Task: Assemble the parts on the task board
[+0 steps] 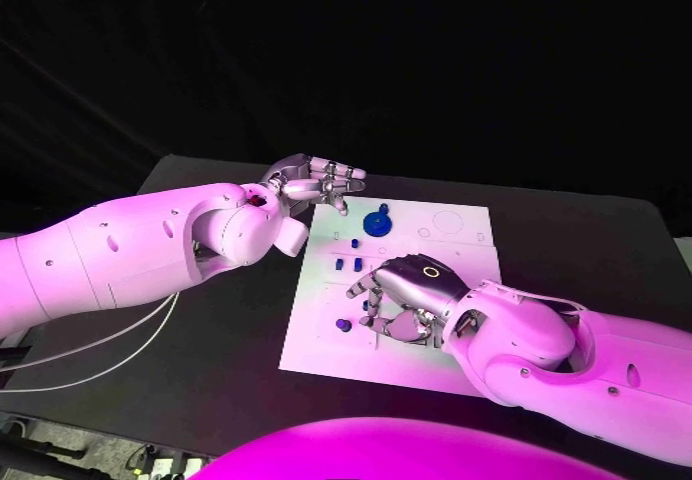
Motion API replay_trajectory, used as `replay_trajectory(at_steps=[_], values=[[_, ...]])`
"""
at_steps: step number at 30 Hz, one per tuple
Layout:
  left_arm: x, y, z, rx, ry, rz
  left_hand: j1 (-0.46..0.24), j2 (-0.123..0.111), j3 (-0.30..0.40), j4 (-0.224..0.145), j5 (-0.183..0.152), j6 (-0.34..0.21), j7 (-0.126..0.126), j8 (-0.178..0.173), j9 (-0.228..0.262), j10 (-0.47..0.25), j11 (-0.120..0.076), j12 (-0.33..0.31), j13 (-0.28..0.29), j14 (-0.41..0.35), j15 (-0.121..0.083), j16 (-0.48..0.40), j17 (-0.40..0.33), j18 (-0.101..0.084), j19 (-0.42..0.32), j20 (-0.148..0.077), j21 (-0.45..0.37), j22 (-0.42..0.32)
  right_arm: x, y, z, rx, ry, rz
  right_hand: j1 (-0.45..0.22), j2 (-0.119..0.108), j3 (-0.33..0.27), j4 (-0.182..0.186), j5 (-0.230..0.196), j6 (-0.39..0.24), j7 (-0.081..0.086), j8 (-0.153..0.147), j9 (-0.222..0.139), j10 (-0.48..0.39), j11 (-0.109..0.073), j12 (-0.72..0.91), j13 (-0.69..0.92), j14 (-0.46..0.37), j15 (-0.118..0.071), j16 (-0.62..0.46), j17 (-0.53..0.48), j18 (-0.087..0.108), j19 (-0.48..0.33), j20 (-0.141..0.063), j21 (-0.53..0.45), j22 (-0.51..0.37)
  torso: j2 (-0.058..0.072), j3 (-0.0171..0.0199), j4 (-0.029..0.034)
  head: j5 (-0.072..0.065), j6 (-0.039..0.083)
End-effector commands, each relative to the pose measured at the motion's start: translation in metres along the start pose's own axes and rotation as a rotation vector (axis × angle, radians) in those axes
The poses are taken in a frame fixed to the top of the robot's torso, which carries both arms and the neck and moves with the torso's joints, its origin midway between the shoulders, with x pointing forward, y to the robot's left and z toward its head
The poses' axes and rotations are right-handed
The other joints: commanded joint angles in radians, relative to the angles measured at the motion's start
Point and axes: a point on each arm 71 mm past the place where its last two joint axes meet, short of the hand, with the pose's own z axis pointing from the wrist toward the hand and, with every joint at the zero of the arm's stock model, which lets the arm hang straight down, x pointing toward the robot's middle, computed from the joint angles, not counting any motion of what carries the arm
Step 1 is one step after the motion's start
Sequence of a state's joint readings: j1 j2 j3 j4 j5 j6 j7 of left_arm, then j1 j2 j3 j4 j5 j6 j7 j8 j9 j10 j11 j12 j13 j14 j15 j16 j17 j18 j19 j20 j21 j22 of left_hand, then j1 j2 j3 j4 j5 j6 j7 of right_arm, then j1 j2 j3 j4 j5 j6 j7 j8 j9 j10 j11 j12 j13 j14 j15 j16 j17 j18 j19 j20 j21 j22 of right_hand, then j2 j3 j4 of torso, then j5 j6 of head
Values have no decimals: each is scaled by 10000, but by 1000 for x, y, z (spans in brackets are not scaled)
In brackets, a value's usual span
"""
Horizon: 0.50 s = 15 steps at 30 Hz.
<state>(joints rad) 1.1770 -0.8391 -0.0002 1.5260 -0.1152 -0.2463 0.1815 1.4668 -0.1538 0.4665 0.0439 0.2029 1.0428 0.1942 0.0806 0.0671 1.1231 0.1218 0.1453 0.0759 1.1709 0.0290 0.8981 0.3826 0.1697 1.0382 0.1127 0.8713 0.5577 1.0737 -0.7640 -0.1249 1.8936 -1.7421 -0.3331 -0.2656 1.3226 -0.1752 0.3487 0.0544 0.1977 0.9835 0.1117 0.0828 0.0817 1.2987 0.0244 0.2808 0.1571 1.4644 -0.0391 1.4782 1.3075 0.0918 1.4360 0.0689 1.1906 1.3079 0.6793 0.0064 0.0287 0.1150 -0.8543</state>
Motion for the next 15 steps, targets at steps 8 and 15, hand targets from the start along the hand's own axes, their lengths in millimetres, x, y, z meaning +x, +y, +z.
replay_trajectory(at_steps=[8,15], values=[[1,0,0,47,190,30,-114,-10,-42,-21,-26,-79,23,49,-2,-105,-3,67,-11,-39,22,-21,-10,152,-83,17,28,9,-14,-27,-19,1356,-89,1566,-470,340,-1189,490,652,1150,-83,774,411,619,-37,9513,9621,830,-88,417,1434,-312,319,-106,755,1415,-31,-19,15,-257,87],[-2,0,-2,67,109,49,-114,-10,-42,-21,-26,-79,23,49,-2,-105,-3,67,-11,-39,22,-21,-10,152,-83,17,28,9,-33,-63,-54,3045,-262,2161,-1265,380,-2202,1239,672,1138,-159,1105,846,1340,-67,11220,11765,841,-113,457,1502,-486,655,-124,1674,1827,-93,-57,-57,-712,226]])
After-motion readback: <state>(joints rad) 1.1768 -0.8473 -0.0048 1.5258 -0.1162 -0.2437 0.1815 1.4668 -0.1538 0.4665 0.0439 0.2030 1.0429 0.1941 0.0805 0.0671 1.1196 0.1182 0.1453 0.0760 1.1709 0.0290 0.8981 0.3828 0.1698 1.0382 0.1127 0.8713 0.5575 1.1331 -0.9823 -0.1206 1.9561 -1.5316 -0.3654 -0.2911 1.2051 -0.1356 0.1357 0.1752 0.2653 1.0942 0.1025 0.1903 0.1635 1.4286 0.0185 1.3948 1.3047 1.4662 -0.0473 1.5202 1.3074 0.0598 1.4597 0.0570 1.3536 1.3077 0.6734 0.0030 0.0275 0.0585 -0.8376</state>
